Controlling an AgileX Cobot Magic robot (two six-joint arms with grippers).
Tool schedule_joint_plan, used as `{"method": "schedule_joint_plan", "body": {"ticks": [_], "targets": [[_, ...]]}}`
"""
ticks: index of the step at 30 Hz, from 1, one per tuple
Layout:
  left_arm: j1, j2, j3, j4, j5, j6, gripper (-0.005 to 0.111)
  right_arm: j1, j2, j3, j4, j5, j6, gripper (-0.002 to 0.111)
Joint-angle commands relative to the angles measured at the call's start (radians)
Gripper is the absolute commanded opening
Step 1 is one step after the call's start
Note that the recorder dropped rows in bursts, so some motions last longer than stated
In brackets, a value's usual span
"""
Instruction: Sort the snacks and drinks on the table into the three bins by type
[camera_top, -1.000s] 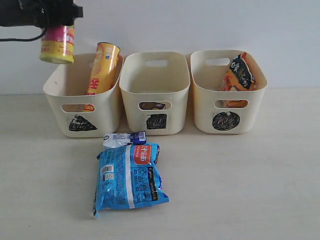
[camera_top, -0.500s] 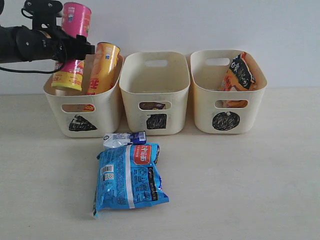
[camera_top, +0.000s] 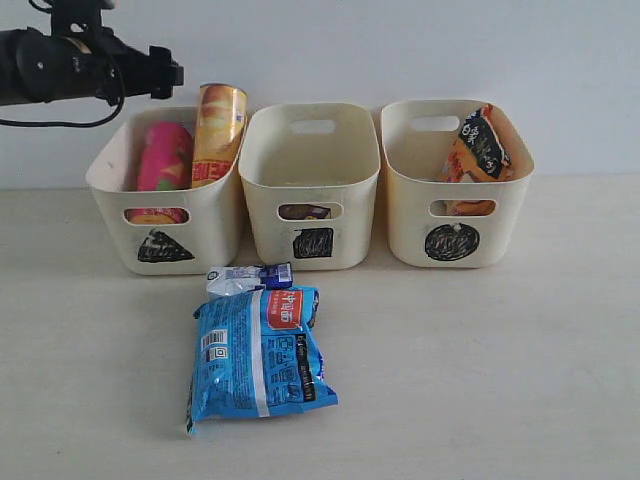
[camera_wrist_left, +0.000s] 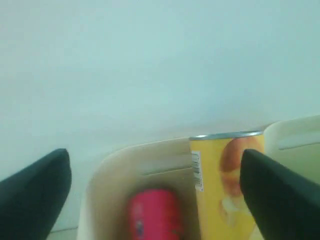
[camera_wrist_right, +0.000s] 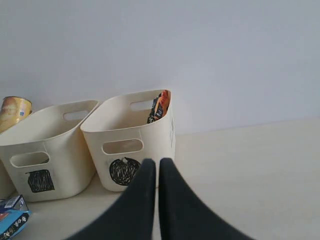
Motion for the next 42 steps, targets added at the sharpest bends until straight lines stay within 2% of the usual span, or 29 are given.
{"method": "schedule_joint_plan", "body": {"ticks": [1,3,5,12,18,23,26,28,33,42], "targets": [[0.002,-0.050,-0.001,-0.004,0.066,-0.012,0.086,0.002,-0.005,0.000,-0.007,-0.002,-0.004,0.000],[0.002,-0.077,-0.001,-0.004,0.107,-0.014,0.080,0.002,-0.005,0.000,-0.007,-0.002,-0.004,0.000],[0.002,-0.114,-0.001,-0.004,0.163,-0.034,0.067,0.002,-0.005,0.000,-0.007,-0.002,-0.004,0.000],[0.002,-0.227,-0.001,-0.004,0.460,-0.041,0.005,0.002,-0.005,0.000,-0.007,-0.002,-0.006,0.000],[0.002,-0.296,0.019,-0.069,0.733,-0.041,0.005,0.002,-0.005,0.000,-0.007,-0.002,-0.004,0.000],[0.002,-0.391,0.131,-0.175,0.730,-0.019,0.004,0.002,-0.005,0.000,-0.007,-0.002,-0.006,0.000],[0.002,-0.490,0.244,-0.291,0.730,0.057,0.004,0.002,-0.005,0.000,-0.007,-0.002,-0.006,0.000],[0.002,-0.560,0.311,-0.337,0.714,0.095,0.004,0.002,-0.005,0.000,-0.007,-0.002,-0.006,0.000],[0.002,-0.818,0.514,-0.378,0.549,0.101,0.004,0.002,-0.005,0.000,-0.007,-0.002,-0.006,0.000],[0.002,-1.149,0.740,-0.381,0.362,0.101,0.004,0.002,-0.005,0.000,-0.007,-0.002,-0.006,0.000]]}}
